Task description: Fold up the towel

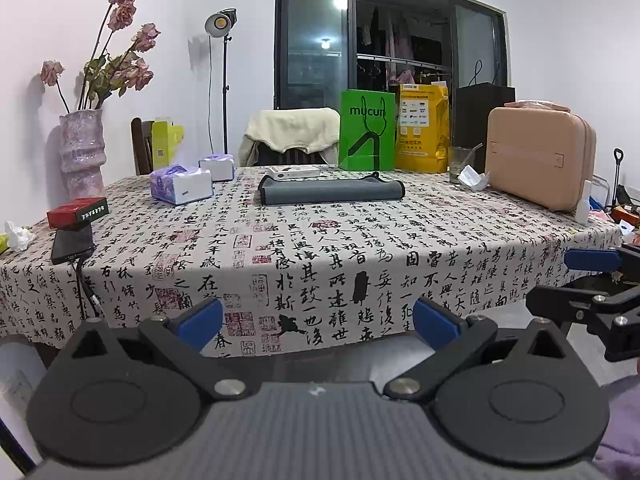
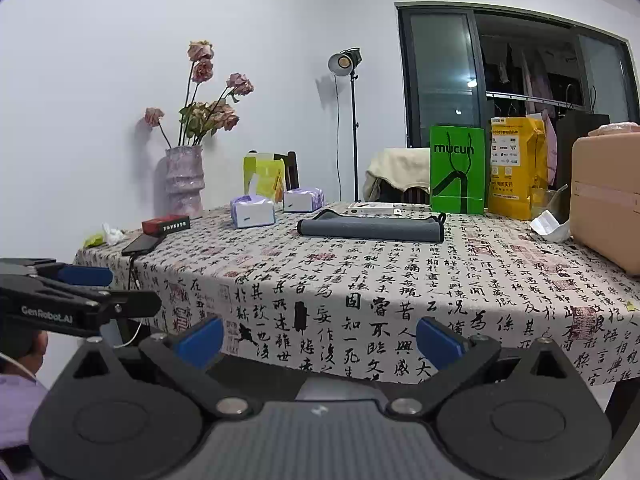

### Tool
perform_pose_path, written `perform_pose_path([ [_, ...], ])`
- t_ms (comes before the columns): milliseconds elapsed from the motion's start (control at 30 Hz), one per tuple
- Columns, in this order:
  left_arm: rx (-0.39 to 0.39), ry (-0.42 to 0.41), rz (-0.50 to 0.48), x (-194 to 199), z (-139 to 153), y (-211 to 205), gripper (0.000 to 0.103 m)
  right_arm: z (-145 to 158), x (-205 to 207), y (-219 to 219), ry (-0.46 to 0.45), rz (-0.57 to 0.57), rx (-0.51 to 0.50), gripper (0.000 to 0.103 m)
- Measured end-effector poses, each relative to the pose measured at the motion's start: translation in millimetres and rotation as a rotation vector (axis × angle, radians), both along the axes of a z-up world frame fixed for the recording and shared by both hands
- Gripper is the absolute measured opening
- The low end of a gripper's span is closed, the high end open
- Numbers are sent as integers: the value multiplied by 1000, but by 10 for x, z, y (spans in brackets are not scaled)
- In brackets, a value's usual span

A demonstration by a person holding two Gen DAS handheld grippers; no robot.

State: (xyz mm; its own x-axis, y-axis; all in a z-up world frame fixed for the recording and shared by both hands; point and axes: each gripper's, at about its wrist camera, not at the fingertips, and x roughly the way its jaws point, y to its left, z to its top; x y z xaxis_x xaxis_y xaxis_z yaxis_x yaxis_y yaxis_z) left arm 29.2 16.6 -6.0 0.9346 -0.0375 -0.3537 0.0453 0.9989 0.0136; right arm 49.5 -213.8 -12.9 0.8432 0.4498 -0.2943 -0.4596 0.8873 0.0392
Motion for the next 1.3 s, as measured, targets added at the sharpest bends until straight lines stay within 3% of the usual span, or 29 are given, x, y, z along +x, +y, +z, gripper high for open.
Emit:
perform_pose_path([
  [300,35,-1,-32,-152,-48,1,103,-54,-150,-44,30,-7,6,103],
  [733,23,41,-20,-234,-108,51,103,-38,-244,-113,40,-33,1,103],
  [1300,32,32,-24,-244,-94,16,103,-42,-252,-113,41,-35,4,103],
])
